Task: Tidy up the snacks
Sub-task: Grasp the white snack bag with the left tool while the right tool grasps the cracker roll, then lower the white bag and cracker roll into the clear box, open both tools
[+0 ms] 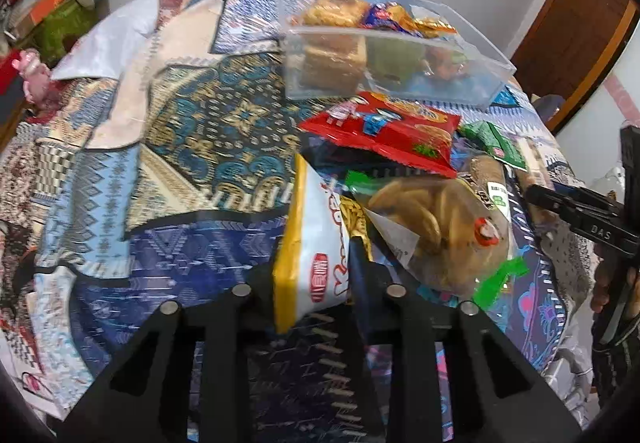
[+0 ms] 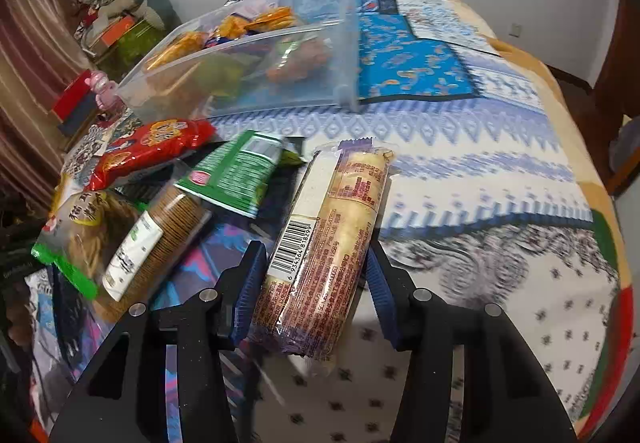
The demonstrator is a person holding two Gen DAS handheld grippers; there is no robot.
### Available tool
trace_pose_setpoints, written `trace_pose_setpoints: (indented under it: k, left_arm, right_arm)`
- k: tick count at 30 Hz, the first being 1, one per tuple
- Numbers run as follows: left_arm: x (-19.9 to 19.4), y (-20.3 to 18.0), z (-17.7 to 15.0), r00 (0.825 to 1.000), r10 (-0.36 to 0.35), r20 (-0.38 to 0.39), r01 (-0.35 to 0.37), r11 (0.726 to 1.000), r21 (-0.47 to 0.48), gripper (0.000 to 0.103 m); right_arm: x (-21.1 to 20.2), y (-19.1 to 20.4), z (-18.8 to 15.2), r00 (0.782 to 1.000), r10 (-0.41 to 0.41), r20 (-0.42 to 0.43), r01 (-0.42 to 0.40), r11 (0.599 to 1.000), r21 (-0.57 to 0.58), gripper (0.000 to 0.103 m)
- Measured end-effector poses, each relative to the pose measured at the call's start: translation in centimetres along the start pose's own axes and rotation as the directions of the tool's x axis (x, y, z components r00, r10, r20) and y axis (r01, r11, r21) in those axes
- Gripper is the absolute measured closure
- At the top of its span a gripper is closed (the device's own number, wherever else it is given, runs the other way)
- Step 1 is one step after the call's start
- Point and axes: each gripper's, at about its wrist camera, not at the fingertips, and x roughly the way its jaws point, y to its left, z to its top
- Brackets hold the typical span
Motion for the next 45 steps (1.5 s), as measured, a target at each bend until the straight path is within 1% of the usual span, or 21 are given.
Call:
trace_pose_setpoints:
  k: [2, 7, 11, 12, 13, 14, 16, 19, 23, 27, 33, 36, 41, 45]
  left_arm:
    - [-0.6, 0.4, 0.1, 1.000, 0.014, 0.013, -0.014, 1.000, -0.005, 0.077]
    - [-2.3, 0.8, 1.2, 0.997, 0.046, 0.056, -0.046, 0.999, -0.012, 0.078]
    - [-3.8, 0.7, 2.6, 0.994, 0.049, 0.098, -0.048, 0.999, -0.014, 0.078]
    - [-4.2, 0.5, 2.9, 0.993, 0.048, 0.111, -0.047, 0.999, -0.010, 0.078]
    - [-4.5, 0.3, 3.4, 0.991, 0.046, 0.122, -0.045, 0.999, -0.005, 0.078]
    - [-4.7, 0.1, 3.7, 0.990, 0.043, 0.132, -0.043, 0.999, -0.002, 0.078]
    - [-5.4, -0.6, 4.6, 0.987, 0.034, 0.157, -0.035, 0.999, 0.006, 0.078]
    - [-6.0, -1.4, 5.7, 0.982, 0.017, 0.187, -0.020, 1.000, 0.015, 0.078]
    - [-6.5, -2.5, 6.8, 0.977, -0.004, 0.211, -0.003, 1.000, 0.030, 0.078]
    - [-6.5, -3.4, 8.0, 0.975, -0.008, 0.223, -0.001, 0.999, 0.041, 0.078]
    - [-6.0, -4.6, 10.6, 0.971, -0.028, 0.238, 0.018, 0.999, 0.047, 0.078]
    - [-5.4, -5.2, 12.2, 0.970, -0.040, 0.241, 0.028, 0.998, 0.051, 0.078]
    - [-4.2, -6.2, 14.8, 0.967, -0.050, 0.251, 0.034, 0.997, 0.067, 0.078]
    - [-2.4, -6.8, 16.8, 0.968, -0.054, 0.246, 0.036, 0.996, 0.077, 0.078]
  right_arm:
    - [-0.5, -0.5, -0.3, 1.000, -0.010, 0.007, 0.010, 1.000, 0.005, 0.058]
    - [-1.8, -1.8, -0.6, 1.000, -0.014, 0.028, 0.013, 0.999, 0.029, 0.059]
    - [-2.7, -1.9, -0.4, 0.998, -0.014, 0.057, 0.012, 0.999, 0.037, 0.061]
    - [-2.9, -1.7, -0.3, 0.998, -0.012, 0.064, 0.010, 0.999, 0.038, 0.067]
    - [-3.1, -1.7, -0.1, 0.998, -0.006, 0.070, 0.004, 0.999, 0.041, 0.081]
    - [-3.3, -1.8, 0.1, 0.997, 0.005, 0.071, -0.008, 0.999, 0.044, 0.082]
    - [-3.5, -1.8, 0.6, 0.997, 0.023, 0.076, -0.026, 0.999, 0.047, 0.082]
    - [-3.2, -1.5, 1.0, 0.997, -0.013, 0.081, 0.011, 1.000, 0.022, 0.082]
    - [-2.9, -1.5, 0.9, 0.997, -0.002, 0.081, 0.001, 1.000, 0.018, 0.082]
    - [-3.9, -1.5, 1.5, 0.993, 0.003, 0.118, -0.005, 1.000, 0.021, 0.082]
    - [-6.7, -1.0, 4.6, 0.974, 0.031, 0.225, -0.034, 0.999, 0.009, 0.082]
    - [-7.2, -0.3, 6.4, 0.964, 0.050, 0.261, -0.050, 0.999, -0.006, 0.082]
    - [-6.3, 0.7, 9.5, 0.952, 0.078, 0.296, -0.072, 0.997, -0.033, 0.082]
    - [-4.3, 1.3, 11.6, 0.952, 0.091, 0.294, -0.080, 0.996, -0.049, 0.082]
